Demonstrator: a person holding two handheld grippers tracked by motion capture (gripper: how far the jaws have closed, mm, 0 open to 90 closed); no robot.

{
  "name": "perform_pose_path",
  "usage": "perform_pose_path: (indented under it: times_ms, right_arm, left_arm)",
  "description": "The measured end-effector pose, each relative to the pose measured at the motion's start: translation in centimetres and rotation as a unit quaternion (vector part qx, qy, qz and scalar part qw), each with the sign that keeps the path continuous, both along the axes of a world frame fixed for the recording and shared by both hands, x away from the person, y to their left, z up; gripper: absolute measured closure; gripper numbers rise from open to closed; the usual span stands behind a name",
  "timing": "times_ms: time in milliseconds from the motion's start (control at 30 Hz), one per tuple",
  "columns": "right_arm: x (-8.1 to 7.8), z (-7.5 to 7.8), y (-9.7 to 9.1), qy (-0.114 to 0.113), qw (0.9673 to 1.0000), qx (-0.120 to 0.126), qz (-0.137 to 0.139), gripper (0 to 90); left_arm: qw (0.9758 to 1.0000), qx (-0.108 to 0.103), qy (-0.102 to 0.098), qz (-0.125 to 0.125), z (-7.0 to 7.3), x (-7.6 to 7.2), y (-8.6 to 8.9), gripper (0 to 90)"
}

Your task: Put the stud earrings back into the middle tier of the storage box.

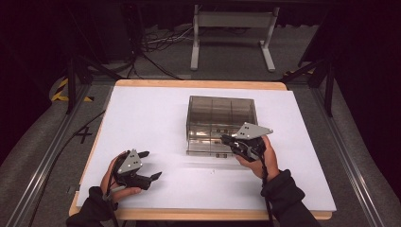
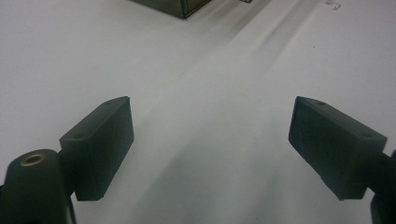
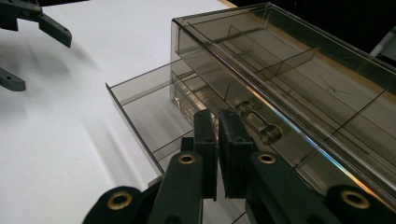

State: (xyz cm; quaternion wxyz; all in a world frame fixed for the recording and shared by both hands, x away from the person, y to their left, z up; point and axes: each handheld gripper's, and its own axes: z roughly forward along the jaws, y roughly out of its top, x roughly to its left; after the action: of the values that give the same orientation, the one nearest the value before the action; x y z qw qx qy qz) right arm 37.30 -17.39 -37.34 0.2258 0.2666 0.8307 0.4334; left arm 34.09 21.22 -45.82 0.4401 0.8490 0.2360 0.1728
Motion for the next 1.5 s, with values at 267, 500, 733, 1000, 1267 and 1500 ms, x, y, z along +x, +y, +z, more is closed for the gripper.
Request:
perform_pose_path:
  times_ms: [267, 500, 733, 1000, 1267, 1500]
  right_arm:
    - [0.8, -0.5, 0.5, 0.006, 0.9999, -0.008, -0.006, 86.6]
    - [1.3, -1.0, 0.8, 0.012, 0.9997, -0.015, -0.012, 86.6]
    - [1.5, -1.6, 0.9, 0.019, 0.9995, -0.023, -0.015, 86.5]
    - [1.5, -1.7, 0.8, 0.026, 0.9992, -0.024, -0.017, 86.5]
    - [1.5, -2.1, 0.6, 0.038, 0.9985, -0.037, -0.015, 86.4]
    - [1.4, -2.2, 0.6, 0.044, 0.998, -0.043, -0.013, 86.4]
  left_arm:
    - [1.0, 0.001, -0.001, -0.002, 0.0, 0.0, 0.0, 14.4]
    - [1.0, 0.001, -0.001, -0.002, 0.0, 0.0, 0.0, 14.4]
    - [1.0, 0.001, -0.002, -0.003, 0.0, -0.1, 0.0, 14.6]
    - [1.0, 0.001, -0.001, -0.004, 0.0, -0.1, 0.0, 14.4]
    - [1.0, 0.002, -0.001, -0.004, 0.0, -0.1, 0.0, 14.3]
    - [1.0, 0.002, -0.001, -0.005, 0.0, 0.0, -0.1, 14.2]
